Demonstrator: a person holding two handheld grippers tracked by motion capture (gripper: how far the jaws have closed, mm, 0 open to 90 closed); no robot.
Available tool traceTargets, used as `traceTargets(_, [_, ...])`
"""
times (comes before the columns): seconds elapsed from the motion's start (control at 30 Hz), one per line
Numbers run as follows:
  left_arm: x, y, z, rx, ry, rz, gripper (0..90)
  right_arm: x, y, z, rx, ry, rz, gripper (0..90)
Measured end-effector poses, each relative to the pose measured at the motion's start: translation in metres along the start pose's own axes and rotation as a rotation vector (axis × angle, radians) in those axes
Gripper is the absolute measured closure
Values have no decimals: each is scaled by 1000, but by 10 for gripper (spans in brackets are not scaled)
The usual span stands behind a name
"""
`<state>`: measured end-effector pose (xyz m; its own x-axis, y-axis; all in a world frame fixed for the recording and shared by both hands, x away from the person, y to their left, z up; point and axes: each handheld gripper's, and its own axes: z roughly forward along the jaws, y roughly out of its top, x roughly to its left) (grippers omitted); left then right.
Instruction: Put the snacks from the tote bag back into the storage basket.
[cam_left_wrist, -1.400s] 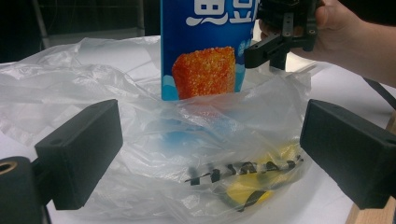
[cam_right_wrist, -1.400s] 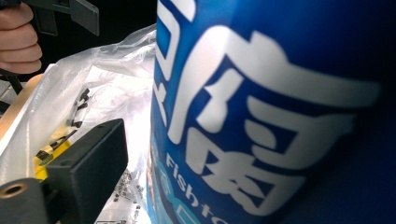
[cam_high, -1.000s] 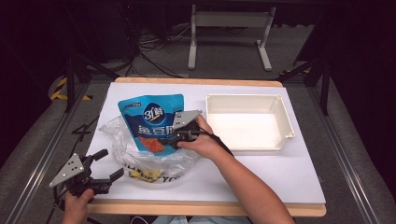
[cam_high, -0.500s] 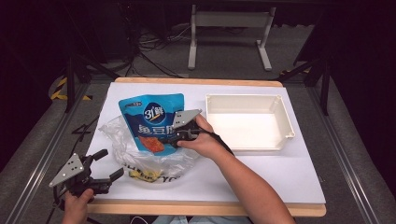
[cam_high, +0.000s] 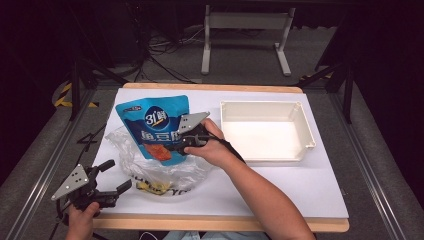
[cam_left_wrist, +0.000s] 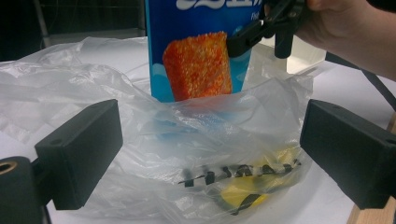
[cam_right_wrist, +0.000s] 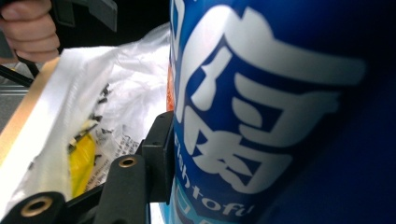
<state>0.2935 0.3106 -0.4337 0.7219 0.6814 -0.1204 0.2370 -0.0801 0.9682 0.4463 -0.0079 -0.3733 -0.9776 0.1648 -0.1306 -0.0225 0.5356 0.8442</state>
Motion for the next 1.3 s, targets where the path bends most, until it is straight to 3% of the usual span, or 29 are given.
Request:
traceTargets(0.2, [-1, 0, 0, -5, 3, 1, 65, -1, 21, -10, 15, 8, -27, 519])
traceTargets(0.53, [-1, 0, 0, -11, 5, 0, 65, -1, 44, -32, -23, 1, -40, 519])
traceTargets(1.3, [0, 0, 1, -2, 0, -2, 65, -6, 64, -69, -63, 4, -58, 516])
